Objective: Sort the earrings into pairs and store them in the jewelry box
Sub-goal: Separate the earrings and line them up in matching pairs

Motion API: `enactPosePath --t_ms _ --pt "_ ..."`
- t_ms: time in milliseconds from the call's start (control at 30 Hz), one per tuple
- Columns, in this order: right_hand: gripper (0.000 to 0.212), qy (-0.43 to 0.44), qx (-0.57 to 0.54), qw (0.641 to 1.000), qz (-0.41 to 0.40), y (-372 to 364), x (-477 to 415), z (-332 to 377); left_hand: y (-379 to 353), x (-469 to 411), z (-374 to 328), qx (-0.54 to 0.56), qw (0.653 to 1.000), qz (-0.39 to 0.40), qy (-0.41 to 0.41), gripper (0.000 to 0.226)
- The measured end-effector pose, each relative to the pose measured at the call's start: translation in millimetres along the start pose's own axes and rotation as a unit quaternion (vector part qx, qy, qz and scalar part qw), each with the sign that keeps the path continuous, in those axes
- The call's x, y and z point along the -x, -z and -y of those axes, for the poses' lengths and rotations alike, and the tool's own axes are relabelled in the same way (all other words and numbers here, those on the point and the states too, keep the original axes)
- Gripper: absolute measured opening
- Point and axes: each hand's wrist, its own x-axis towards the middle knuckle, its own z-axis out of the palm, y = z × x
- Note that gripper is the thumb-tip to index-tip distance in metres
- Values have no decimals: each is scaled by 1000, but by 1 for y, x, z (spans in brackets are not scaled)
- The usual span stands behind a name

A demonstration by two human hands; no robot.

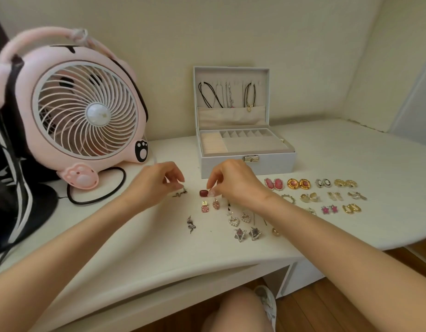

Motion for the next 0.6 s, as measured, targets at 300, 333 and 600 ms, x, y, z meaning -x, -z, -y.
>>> enactPosePath --t_ms 300,333,600 --pt "16 89 -28 991 98 -17 11 12 -2 1 22 -59 997 30 50 13" --pt "15 89 -30 991 97 -18 12 12 -5 -1 20 -56 997 25 51 16" --pt "9 81 -18 993 82 -26 22 17 -23 -13 11 -67 996 48 16 7"
